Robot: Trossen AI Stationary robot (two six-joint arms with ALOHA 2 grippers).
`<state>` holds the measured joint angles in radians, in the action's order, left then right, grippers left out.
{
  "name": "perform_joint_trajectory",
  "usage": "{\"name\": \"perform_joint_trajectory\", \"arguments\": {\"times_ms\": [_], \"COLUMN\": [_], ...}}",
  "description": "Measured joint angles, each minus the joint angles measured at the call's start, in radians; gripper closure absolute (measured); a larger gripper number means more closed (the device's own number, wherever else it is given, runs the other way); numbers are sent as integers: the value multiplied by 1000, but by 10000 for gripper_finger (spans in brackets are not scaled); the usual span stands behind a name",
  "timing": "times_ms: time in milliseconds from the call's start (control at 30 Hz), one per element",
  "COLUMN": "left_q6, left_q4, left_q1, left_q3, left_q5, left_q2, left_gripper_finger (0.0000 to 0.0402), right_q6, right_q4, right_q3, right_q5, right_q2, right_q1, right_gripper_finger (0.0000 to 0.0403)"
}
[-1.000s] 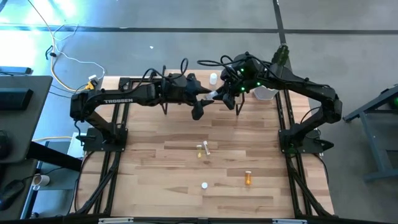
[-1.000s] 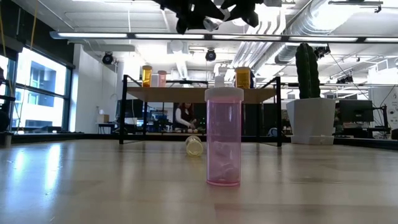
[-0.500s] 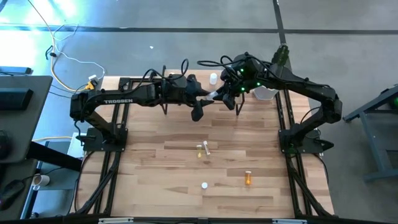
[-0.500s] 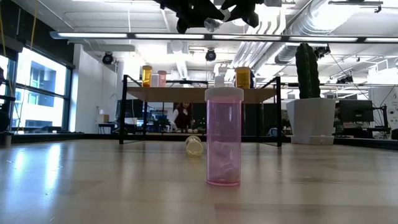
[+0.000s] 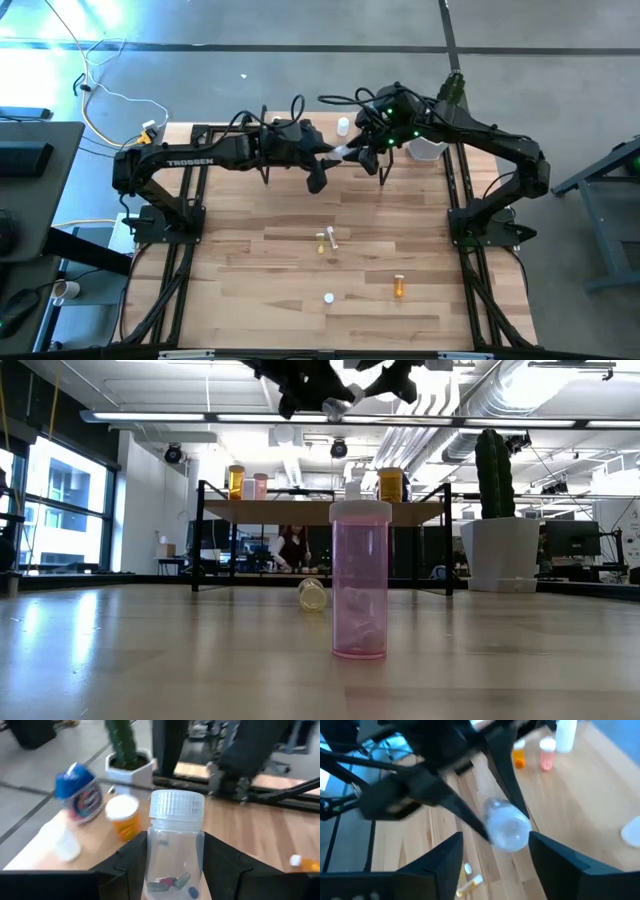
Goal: Pick and place medicine bottles onto shelf by color
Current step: Put the transparent pill bottle on the shelf
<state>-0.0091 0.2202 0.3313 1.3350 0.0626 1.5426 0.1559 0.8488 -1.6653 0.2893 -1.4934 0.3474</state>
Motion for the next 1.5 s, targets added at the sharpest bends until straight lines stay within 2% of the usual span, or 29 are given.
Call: {"name": "perform_joint_trajectory", "arguments": {"times_ms": [133, 433, 567, 700, 867, 1067, 1300, 1500], "left_q6": [-10, -97, -152, -215, -269, -260, -219, -226], "left_q4": [29, 130, 126, 39, -214, -573, -934, -1103], "left_q1": [0, -9, -18, -40, -84, -139, -145, -119], "left_q3": [0, -5, -95, -240, -416, -582, -681, -696], "left_q5": [46, 47, 60, 100, 216, 362, 437, 442], "left_q2": [-3, -36, -84, -154, -241, -247, -151, -34], "left_gripper_finger": [251, 254, 253, 253, 246, 244, 244, 243], "right_q6": [0, -65, -105, -120, -120, -120, -118, -110], "right_q4": [3, 26, 61, 77, 76, 74, 74, 74], "right_q3": [-60, -196, -230, -245, -245, -245, -245, -245], "right_q5": [1, -30, -112, -125, -127, -127, -127, -127], "right_q2": [2, 2, 1, 1, 1, 1, 1, 1], "right_q1": [10, 46, 46, 46, 46, 46, 46, 46], "right_gripper_finger": [164, 164, 164, 164, 164, 164, 164, 164]}}
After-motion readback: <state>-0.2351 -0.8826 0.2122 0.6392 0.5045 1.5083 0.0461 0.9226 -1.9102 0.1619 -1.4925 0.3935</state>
